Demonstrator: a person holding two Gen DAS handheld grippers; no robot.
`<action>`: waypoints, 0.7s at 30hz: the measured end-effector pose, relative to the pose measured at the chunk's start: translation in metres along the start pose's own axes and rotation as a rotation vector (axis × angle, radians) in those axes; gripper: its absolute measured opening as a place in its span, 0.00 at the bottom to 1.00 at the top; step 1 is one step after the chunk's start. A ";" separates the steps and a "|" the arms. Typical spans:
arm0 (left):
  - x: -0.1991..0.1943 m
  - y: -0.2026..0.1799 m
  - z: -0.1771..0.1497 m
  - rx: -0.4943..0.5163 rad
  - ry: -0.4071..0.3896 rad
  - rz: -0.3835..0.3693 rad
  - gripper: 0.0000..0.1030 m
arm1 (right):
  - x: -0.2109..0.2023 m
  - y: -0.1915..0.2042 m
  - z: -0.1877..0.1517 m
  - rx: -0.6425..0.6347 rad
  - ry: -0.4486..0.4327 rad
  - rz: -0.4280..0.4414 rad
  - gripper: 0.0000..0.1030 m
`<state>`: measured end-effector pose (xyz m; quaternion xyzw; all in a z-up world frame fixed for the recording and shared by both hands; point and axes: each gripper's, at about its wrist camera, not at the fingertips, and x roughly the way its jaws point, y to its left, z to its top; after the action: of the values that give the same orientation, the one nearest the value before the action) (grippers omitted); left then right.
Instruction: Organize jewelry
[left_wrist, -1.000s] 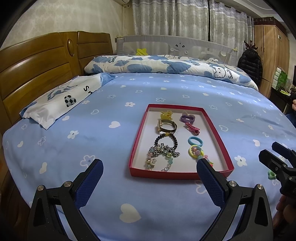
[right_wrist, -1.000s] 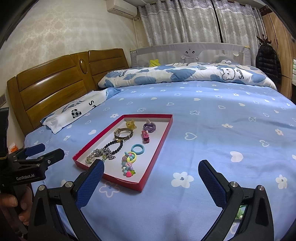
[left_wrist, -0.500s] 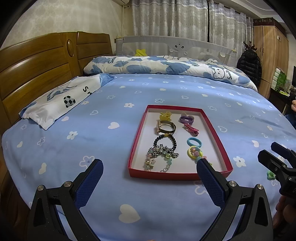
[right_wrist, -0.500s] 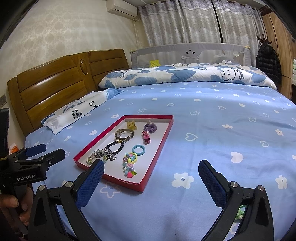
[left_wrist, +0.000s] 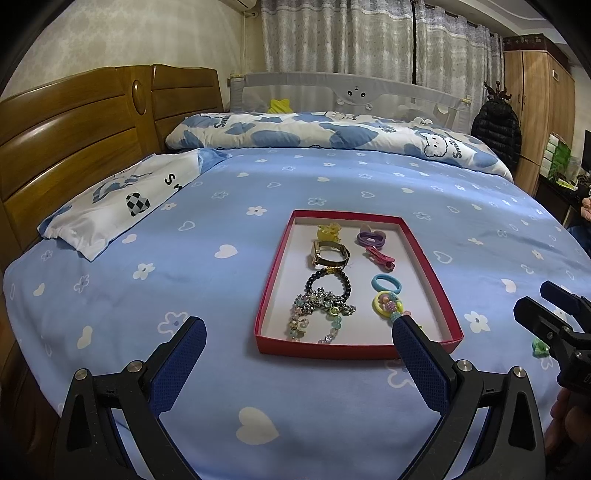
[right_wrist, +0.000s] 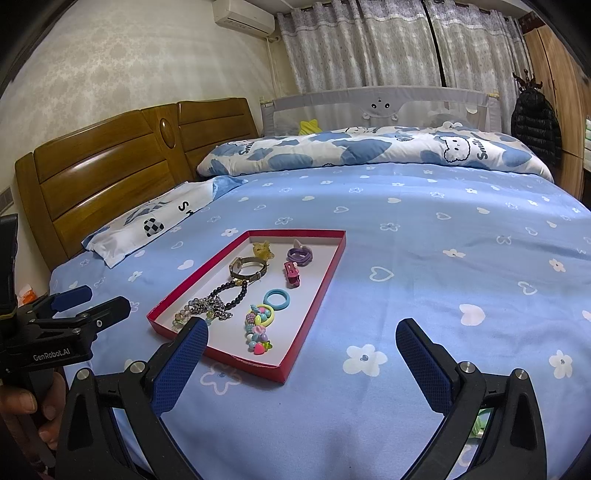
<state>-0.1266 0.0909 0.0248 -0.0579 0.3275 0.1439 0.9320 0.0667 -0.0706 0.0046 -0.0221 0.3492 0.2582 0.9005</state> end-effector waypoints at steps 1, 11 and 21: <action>0.000 0.000 0.000 0.000 -0.001 0.000 0.99 | 0.000 0.000 0.000 0.000 -0.001 -0.001 0.99; -0.001 0.000 0.001 0.001 -0.006 -0.001 0.99 | -0.001 0.001 0.001 -0.001 -0.003 -0.001 0.99; -0.002 0.000 0.000 0.010 -0.014 0.000 0.98 | -0.002 0.000 0.001 -0.001 -0.004 0.000 0.99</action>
<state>-0.1284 0.0906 0.0257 -0.0522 0.3217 0.1427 0.9346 0.0664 -0.0708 0.0065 -0.0220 0.3474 0.2582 0.9012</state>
